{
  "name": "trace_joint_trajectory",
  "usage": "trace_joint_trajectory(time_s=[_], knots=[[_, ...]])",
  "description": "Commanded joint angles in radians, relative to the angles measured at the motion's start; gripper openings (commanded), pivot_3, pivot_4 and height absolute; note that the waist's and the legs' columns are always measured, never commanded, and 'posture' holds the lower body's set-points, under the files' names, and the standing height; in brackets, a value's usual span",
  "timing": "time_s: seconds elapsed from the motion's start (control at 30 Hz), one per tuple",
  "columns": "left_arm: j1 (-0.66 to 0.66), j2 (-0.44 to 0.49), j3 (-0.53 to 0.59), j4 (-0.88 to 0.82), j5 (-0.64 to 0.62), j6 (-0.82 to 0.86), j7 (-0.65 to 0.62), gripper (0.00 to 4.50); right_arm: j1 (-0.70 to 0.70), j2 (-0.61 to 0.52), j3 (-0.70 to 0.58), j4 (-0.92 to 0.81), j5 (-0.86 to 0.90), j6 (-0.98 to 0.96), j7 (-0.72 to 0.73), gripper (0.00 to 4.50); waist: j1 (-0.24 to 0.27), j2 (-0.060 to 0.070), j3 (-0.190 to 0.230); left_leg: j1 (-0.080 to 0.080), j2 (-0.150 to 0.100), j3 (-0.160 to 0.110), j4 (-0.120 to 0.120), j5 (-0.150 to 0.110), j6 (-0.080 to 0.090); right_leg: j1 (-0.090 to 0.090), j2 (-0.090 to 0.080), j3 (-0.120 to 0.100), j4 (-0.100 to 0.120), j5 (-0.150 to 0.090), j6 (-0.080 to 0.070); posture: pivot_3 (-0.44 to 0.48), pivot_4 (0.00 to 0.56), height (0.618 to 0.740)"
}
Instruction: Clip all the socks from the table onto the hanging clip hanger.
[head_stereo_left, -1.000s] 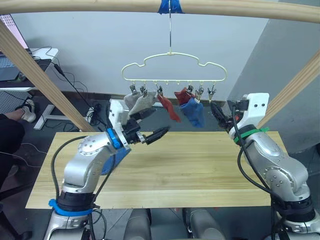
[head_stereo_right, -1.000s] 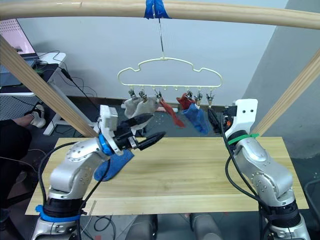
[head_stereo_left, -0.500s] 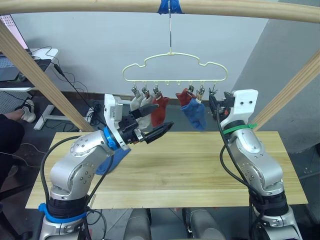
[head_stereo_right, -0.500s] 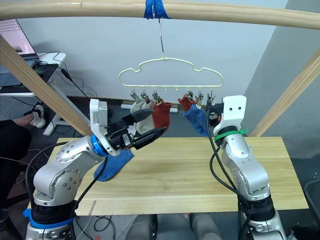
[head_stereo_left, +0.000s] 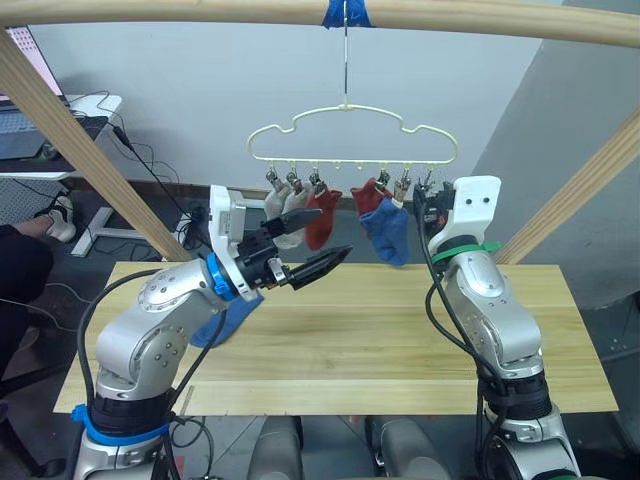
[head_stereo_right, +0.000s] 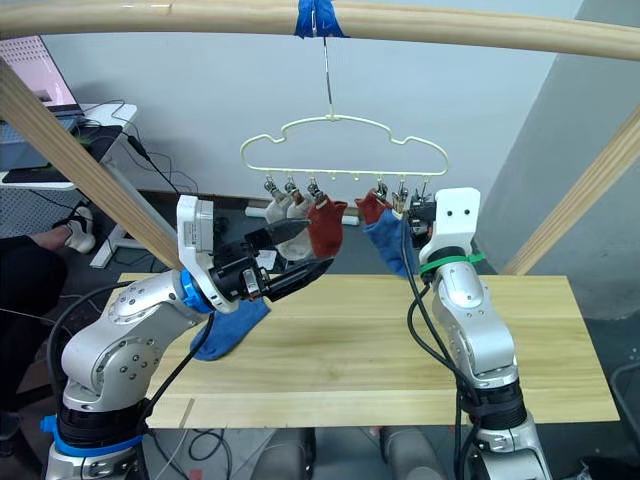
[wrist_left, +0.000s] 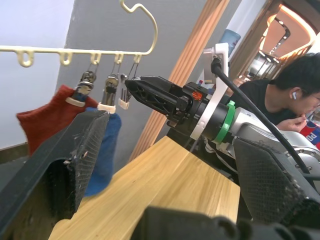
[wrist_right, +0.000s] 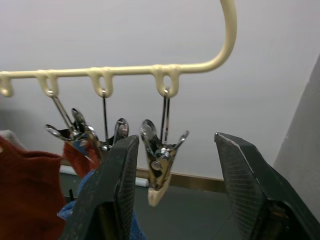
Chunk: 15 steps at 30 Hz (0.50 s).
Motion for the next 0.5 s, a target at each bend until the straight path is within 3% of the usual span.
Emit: trace_joint_trajectory(time_s=[0.03, 0.5], knots=[[0.001, 0.006, 0.000, -0.030, 0.004, -0.026, -0.008, 4.50, -0.033, 0.017, -0.013, -0.011, -0.031, -0.022, 0.005, 2.51, 0.000, 0.000, 0.000, 0.000, 0.000, 0.000, 0.000, 0.000, 0.000, 0.000, 0.000, 0.000, 0.000, 0.000, 0.000, 0.002, 0.208, 0.740], [0.000, -0.003, -0.010, -0.024, 0.027, -0.046, 0.000, 4.50, -0.079, 0.112, -0.072, 0.048, -0.062, -0.022, -0.008, 2.51, 0.002, 0.000, 0.000, 0.000, 0.000, 0.000, 0.000, 0.000, 0.000, 0.000, 0.000, 0.000, 0.000, 0.000, 0.000, 0.007, 0.211, 0.740]])
